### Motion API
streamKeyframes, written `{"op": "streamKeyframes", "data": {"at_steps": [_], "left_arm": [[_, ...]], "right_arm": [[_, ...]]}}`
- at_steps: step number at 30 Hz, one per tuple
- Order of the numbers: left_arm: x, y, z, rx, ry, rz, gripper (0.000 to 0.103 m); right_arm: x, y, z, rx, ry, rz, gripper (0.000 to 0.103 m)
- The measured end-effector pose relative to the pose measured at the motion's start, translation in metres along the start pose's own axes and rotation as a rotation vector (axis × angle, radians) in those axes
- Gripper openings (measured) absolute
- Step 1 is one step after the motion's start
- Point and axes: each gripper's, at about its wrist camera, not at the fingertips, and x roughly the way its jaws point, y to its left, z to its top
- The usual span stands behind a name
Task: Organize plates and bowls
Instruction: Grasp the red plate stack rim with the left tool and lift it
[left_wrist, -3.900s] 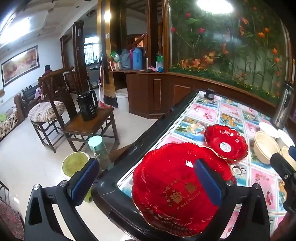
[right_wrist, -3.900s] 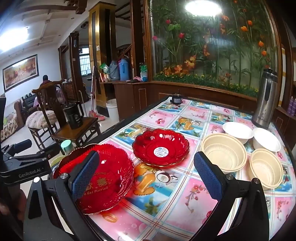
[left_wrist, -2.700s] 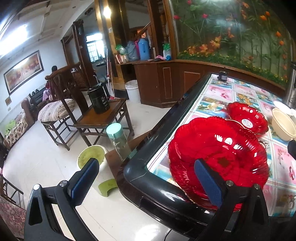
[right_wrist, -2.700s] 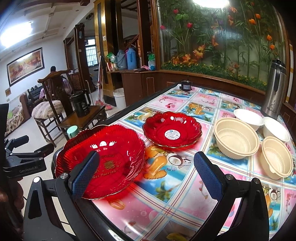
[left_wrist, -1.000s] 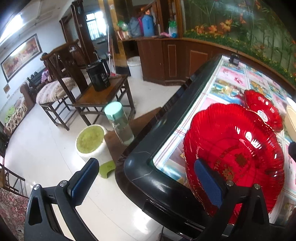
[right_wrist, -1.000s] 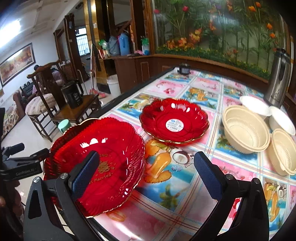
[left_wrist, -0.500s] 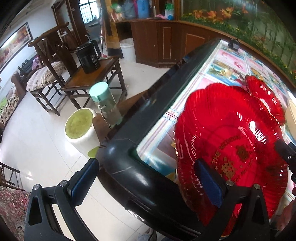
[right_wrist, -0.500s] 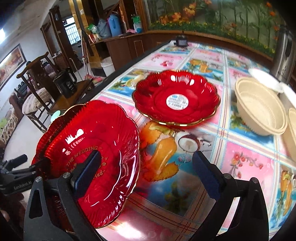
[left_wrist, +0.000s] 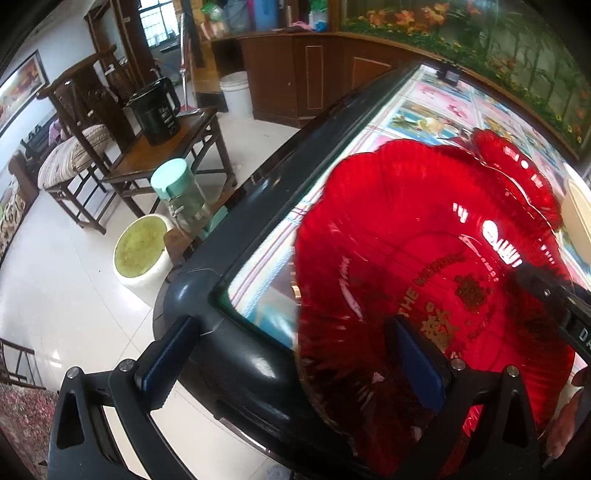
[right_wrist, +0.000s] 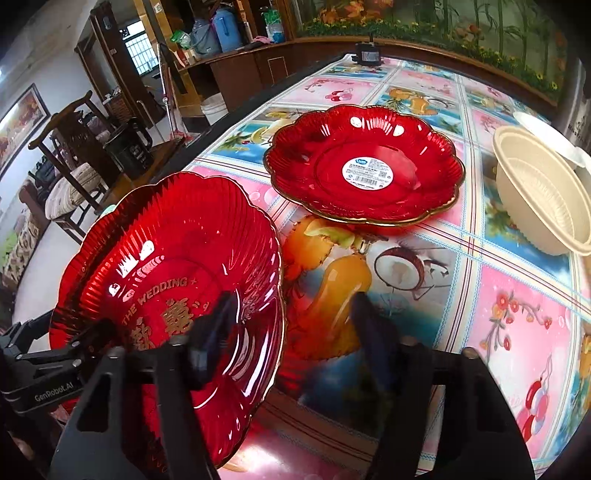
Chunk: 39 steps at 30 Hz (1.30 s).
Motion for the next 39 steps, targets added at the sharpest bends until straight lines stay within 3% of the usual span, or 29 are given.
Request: {"op": "streamKeyframes", "data": {"at_steps": [13, 16, 17, 19, 24, 30, 39], "left_arm": [[-0.001, -0.006, 0.002, 0.016, -0.017, 0.005, 0.102], [-0.002, -0.006, 0.002, 0.017, -0.038, 0.011, 0.099], [-0.003, -0.006, 0.002, 0.019, -0.051, 0.011, 0.091], [-0.005, -0.007, 0.004, 0.025, -0.064, 0.004, 0.072], [-0.002, -0.009, 0.012, 0.025, -0.060, -0.077, 0.036], [-0.002, -0.012, 0.024, 0.051, -0.090, -0.045, 0.030], [0.021, 0.001, 0.059, 0.043, -0.105, 0.019, 0.034]], "right_arm": [[0.000, 0.000, 0.002, -0.010, -0.005, 0.010, 0.058], [0.000, 0.000, 0.001, -0.007, -0.013, 0.029, 0.033], [0.000, 0.001, 0.001, -0.001, -0.010, 0.051, 0.024], [0.000, 0.003, 0.000, 0.009, -0.018, 0.089, 0.016], [0.001, 0.005, 0.000, 0.009, -0.043, 0.087, 0.015], [0.002, 0.005, 0.005, 0.031, -0.054, 0.094, 0.014], [0.027, 0.020, 0.029, 0.034, -0.030, 0.119, 0.014]]}}
